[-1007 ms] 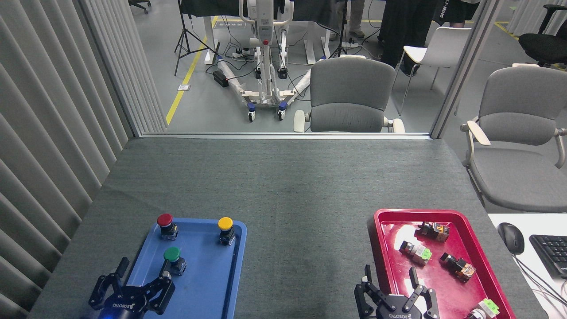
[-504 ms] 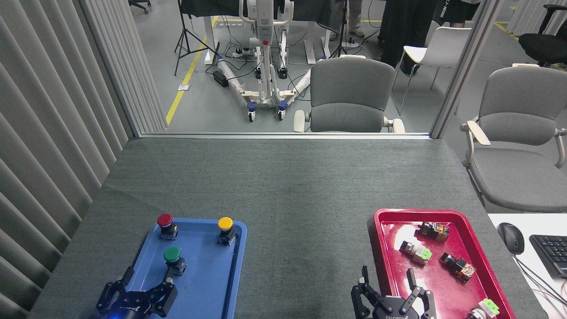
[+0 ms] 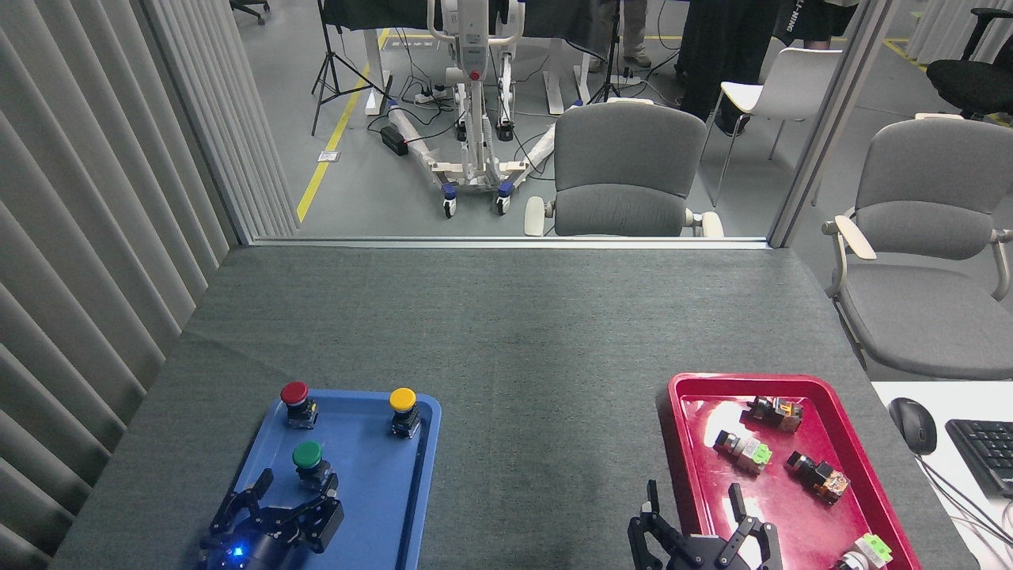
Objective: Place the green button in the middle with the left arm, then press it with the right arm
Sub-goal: 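Lift the green button with the left gripper and carry it toward the table middle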
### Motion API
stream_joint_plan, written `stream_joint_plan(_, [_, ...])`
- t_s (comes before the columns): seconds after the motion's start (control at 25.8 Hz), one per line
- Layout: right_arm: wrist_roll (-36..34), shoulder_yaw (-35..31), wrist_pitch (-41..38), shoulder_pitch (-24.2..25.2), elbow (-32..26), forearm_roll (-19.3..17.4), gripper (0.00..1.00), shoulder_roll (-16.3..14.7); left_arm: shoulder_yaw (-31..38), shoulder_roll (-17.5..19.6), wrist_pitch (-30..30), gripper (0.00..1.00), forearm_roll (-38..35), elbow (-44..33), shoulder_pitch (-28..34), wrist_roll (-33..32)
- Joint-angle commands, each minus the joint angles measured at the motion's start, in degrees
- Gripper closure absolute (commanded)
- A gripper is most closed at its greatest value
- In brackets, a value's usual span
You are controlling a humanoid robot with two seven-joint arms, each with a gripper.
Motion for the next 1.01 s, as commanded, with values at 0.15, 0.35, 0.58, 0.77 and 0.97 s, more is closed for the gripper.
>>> stream_joint_plan(0.15, [-0.47, -0.01, -0.28, 0.23, -0.26, 0.14, 0.01, 0.14, -1.77, 0.09, 0.36, 0.0, -0.02, 4.4, -3.94, 0.14])
stream_joint_plan(0.35, [-0.74, 0.07, 0.69, -0.57, 0.18, 0.05, 0.01, 0.67, -3.09, 0.17, 0.54, 0.17, -0.02, 4.75, -4.38, -0.03])
stream_joint_plan(0.58, [-0.74, 0.16, 0.69, -0.3, 0.26, 0.14, 0.01, 0.85, -3.27, 0.35, 0.1, 0.68, -0.02, 6.86, -5.17, -0.03])
stream_joint_plan(0.77, [-0.56, 0.16, 0.78, -0.13, 0.26, 0.31, 0.01, 0.85, -4.41, 1.49, -3.5, 1.0, -0.2, 6.07, -5.08, 0.23])
stream_joint_plan(0.97, [-0.65, 0.16, 0.34, -0.04, 0.26, 0.31, 0.01, 0.76, -5.82, 2.9, -10.8, 1.0, 0.07, -0.87, -4.11, 2.96])
